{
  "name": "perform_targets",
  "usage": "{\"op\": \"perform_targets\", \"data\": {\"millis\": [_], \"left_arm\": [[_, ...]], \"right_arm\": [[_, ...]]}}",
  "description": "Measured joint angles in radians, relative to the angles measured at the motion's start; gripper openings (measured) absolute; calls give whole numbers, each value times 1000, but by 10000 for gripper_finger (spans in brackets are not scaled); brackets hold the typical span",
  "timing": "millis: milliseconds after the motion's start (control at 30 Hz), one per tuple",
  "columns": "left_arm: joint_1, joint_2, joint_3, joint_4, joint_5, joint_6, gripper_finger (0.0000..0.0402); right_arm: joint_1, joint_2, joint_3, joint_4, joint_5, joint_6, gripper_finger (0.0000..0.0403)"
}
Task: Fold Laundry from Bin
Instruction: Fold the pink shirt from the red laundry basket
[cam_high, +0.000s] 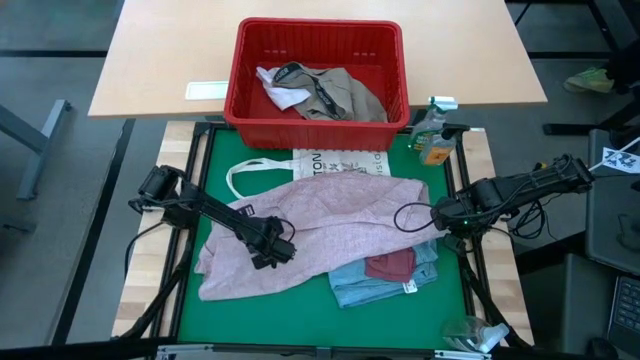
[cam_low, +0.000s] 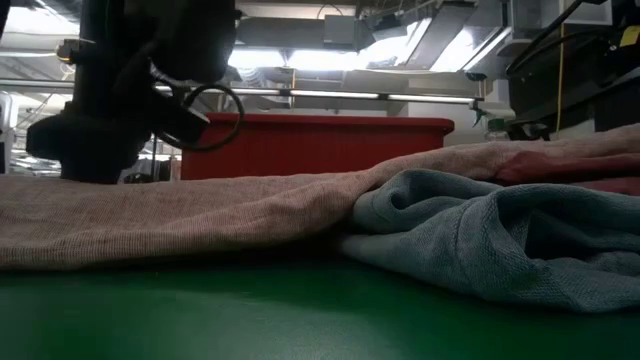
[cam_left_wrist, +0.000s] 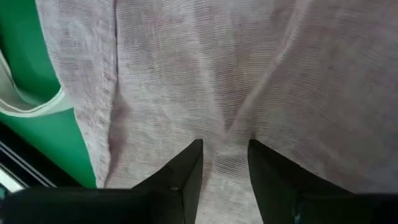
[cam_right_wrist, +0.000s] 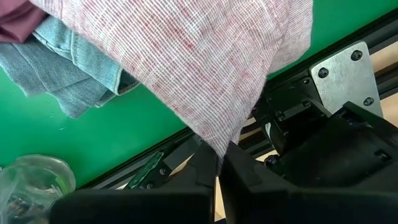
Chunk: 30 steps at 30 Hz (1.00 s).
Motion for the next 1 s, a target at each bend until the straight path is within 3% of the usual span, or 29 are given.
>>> {"op": "perform_targets", "data": {"millis": [200,433,567,800,1000], "left_arm": [[14,0,-4,27,-1,91,88],[21,0,-4,11,-30,89,7],[21,0,-4,-16,-49,79,3],[24,0,-4,-185,-79,-95,1],[24,0,-4,-159,-73,-105,1]], "right_arm": [[0,0,0,1,1,0,8],[0,0,0,1,1,0,8],[0,0,0,1,1,0,8],[0,0,0,2,1,0,8],[0,0,0,1,1,0,8]]}}
